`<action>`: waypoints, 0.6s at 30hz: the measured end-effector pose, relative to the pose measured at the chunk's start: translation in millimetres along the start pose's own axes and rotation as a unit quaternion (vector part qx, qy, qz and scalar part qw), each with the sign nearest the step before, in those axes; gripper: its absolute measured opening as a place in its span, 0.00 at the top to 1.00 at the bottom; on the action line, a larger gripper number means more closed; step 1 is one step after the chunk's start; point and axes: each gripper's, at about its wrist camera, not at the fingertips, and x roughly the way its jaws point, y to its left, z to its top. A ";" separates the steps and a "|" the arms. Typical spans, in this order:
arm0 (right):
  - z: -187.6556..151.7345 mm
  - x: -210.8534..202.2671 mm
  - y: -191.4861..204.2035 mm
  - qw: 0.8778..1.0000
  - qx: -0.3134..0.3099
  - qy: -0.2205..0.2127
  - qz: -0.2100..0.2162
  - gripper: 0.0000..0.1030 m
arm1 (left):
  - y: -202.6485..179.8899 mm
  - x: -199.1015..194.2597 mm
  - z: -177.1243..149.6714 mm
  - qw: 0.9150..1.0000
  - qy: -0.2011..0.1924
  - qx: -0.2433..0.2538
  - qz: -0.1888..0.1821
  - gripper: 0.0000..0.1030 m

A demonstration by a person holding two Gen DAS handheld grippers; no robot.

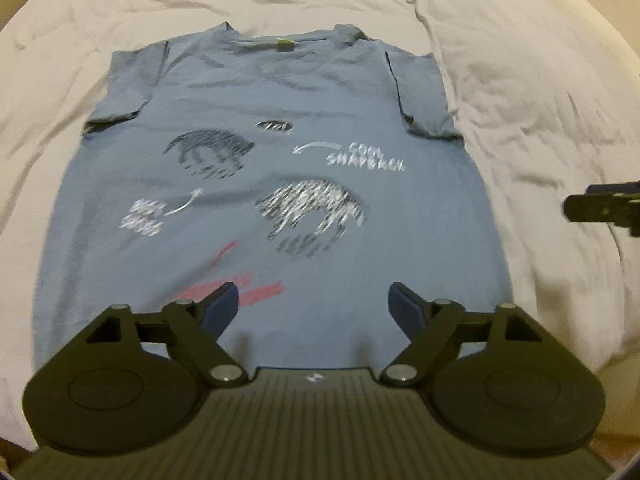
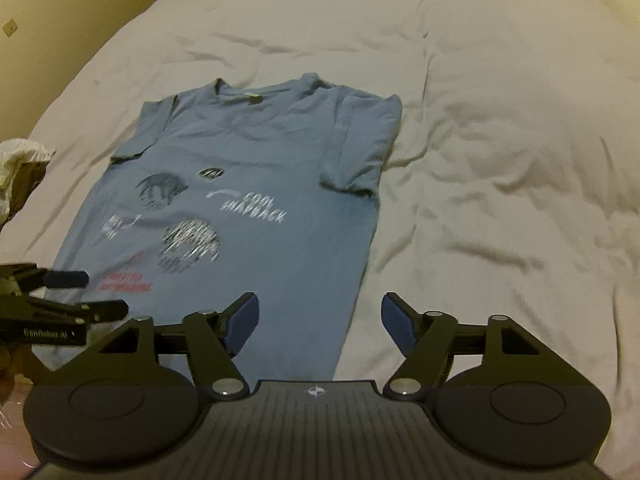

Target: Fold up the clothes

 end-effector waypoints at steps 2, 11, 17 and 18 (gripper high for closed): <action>-17.3 -11.4 14.9 1.000 0.006 0.000 -0.012 0.29 | 13.8 -10.9 -13.4 1.000 0.002 0.012 -0.001 0.15; -49.6 -43.5 54.2 0.999 0.018 0.003 -0.032 0.16 | 65.2 -45.6 -41.8 1.000 0.014 0.013 0.014 0.02; -51.6 -46.3 60.9 1.000 -0.002 0.007 -0.018 0.15 | 58.3 -58.1 -50.0 1.000 0.008 0.011 0.026 0.02; -53.0 -47.2 62.2 1.000 -0.005 0.008 -0.013 0.15 | 55.9 -60.3 -51.9 1.000 0.008 0.010 0.028 0.02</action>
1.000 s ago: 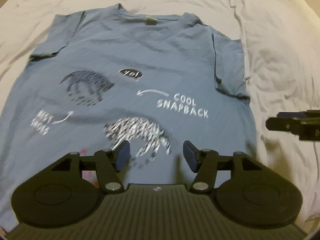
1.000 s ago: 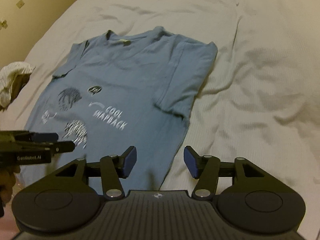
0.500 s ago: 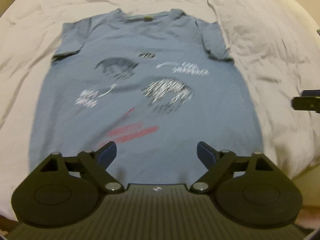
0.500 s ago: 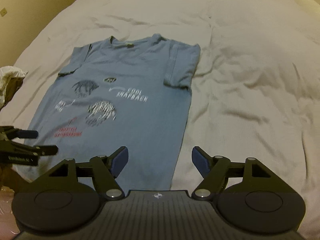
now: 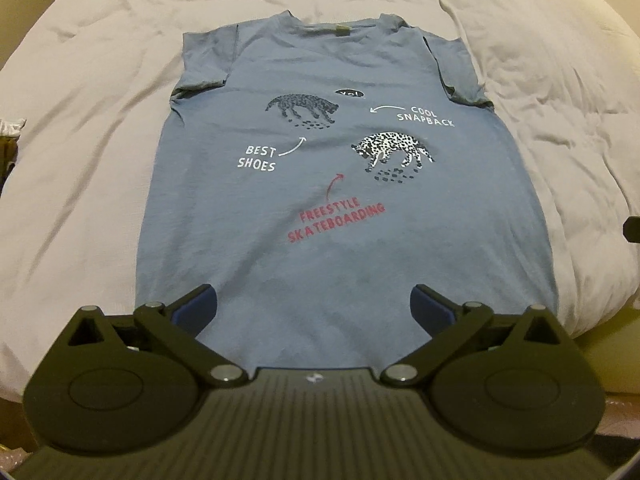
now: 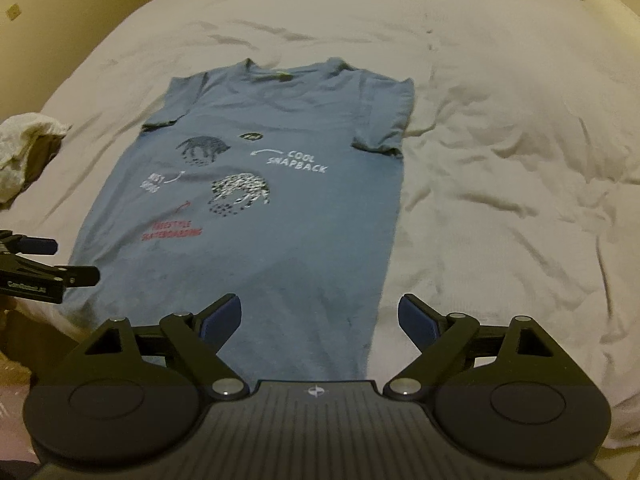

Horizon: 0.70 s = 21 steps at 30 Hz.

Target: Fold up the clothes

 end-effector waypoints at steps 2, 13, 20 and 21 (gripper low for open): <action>-2.3 -2.2 1.3 1.000 -0.005 -0.001 0.012 0.15 | -6.4 -6.4 -4.4 1.000 0.001 -0.002 0.006 0.02; -12.1 -17.3 6.2 0.998 -0.030 -0.011 0.049 0.15 | -31.6 -44.0 -33.6 1.000 -0.004 -0.012 0.026 0.02; -33.1 -34.4 21.1 0.999 0.016 -0.035 0.009 0.15 | -22.7 -47.5 -45.1 0.999 -0.018 0.044 0.001 0.02; -37.9 -35.2 25.0 0.999 0.028 -0.038 0.000 0.15 | -18.3 -48.1 -46.5 0.998 -0.023 0.056 -0.005 0.02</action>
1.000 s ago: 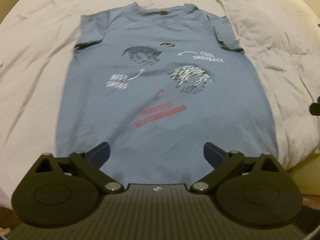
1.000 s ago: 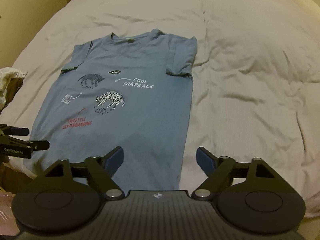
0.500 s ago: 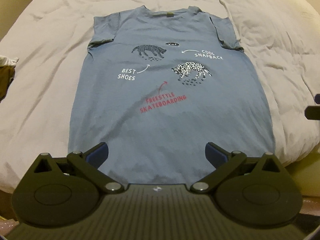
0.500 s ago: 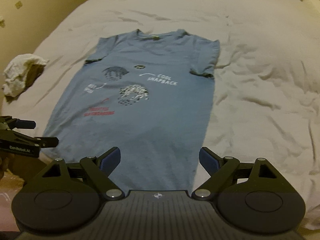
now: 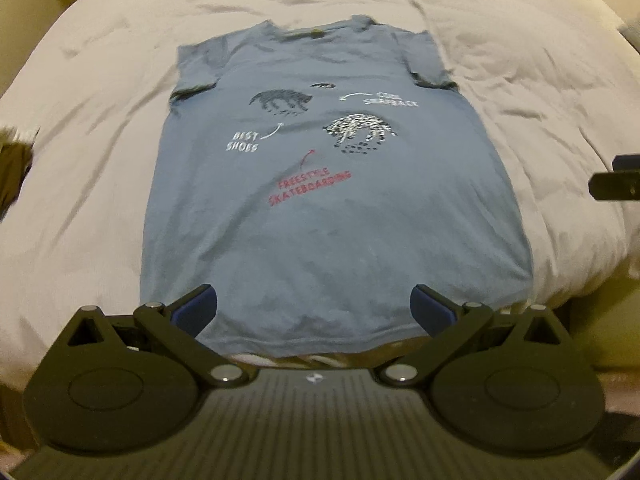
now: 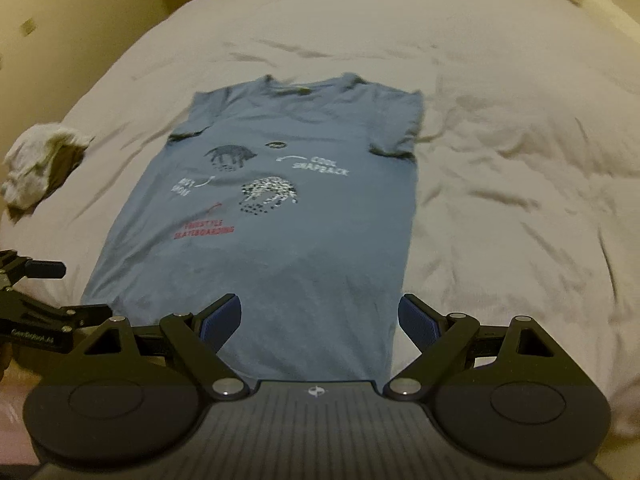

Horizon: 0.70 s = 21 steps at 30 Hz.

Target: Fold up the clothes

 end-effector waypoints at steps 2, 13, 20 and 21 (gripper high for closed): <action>-10.8 -3.5 10.0 0.999 0.026 -0.003 -0.018 0.15 | 11.0 -2.8 -5.0 1.000 -0.009 0.023 -0.009 0.02; -61.4 -23.6 83.2 0.994 0.077 -0.002 -0.077 0.15 | 87.3 -28.0 -47.6 0.994 -0.024 0.104 -0.016 0.02; -72.3 -28.7 94.4 0.989 0.109 0.017 -0.100 0.15 | 92.2 -27.1 -54.6 0.988 -0.031 0.143 -0.040 0.02; -72.4 -27.5 94.8 0.989 0.106 0.021 -0.101 0.15 | 91.5 -26.5 -54.8 0.988 -0.034 0.145 -0.041 0.02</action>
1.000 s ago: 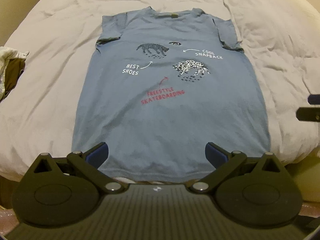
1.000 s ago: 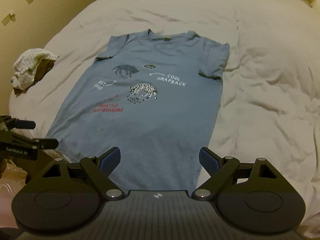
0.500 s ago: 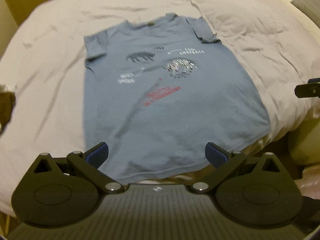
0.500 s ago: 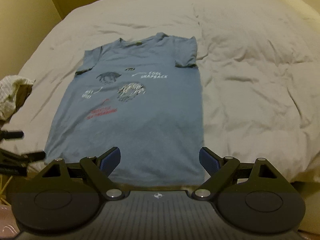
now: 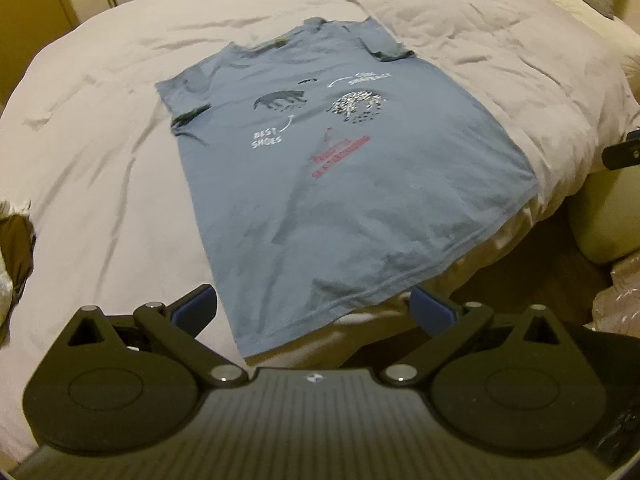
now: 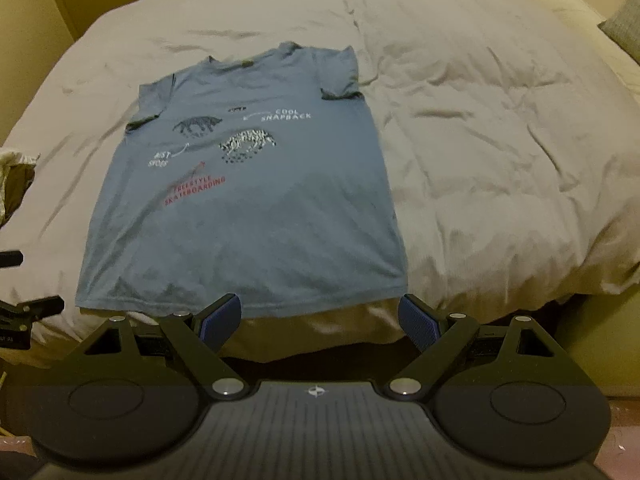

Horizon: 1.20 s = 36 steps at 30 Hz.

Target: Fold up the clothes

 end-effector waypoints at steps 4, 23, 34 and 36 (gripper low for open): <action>2.0 8.0 1.9 1.000 -0.020 0.011 -0.001 0.15 | -3.3 4.9 -5.0 1.000 -0.010 0.012 0.006 0.02; -42.8 115.4 43.7 0.962 -0.271 -0.015 0.004 0.30 | -36.3 104.1 -98.4 0.937 -0.025 0.332 0.102 0.34; -43.4 143.8 64.0 0.932 -0.359 -0.053 -0.006 0.30 | -23.1 132.9 -96.3 0.900 -0.020 0.425 0.096 0.75; -49.9 146.9 69.7 0.920 -0.385 -0.074 -0.010 0.30 | -21.5 121.5 -92.8 0.904 -0.039 0.415 0.095 0.98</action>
